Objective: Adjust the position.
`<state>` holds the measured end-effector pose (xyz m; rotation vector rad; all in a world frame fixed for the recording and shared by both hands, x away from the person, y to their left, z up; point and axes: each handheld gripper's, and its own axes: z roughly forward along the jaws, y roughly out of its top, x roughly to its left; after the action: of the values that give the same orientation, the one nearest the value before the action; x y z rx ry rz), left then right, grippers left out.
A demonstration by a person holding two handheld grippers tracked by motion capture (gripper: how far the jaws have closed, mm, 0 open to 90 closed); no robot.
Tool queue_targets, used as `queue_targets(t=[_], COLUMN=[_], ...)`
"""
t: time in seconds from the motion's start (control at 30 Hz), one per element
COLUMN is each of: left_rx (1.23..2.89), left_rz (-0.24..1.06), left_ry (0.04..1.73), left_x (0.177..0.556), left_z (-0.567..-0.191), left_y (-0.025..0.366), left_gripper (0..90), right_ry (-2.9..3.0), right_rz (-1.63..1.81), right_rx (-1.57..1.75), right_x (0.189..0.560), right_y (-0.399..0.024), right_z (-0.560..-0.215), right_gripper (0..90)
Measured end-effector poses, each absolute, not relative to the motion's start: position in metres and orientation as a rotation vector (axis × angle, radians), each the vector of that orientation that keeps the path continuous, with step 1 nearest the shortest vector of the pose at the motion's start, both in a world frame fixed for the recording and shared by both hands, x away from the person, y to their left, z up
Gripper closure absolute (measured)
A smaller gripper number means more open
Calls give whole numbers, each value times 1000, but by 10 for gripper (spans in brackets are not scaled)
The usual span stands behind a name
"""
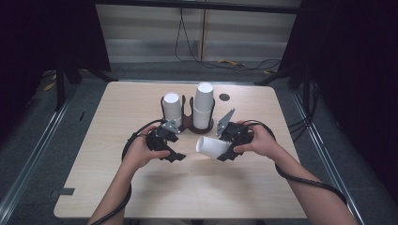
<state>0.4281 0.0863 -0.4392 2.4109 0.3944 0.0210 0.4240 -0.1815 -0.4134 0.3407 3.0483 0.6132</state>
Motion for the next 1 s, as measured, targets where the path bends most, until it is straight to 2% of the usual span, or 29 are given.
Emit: queue_targets(t=[1.0], left_rx=[2420], left_rz=[-11], left_ry=[329], left_x=[423], left_z=[-438], left_y=[75], left_gripper=[199], right_ry=[3107], right_rz=[390], right_rx=[201], right_x=[420], right_y=[-162], right_z=[-412], right_gripper=[246])
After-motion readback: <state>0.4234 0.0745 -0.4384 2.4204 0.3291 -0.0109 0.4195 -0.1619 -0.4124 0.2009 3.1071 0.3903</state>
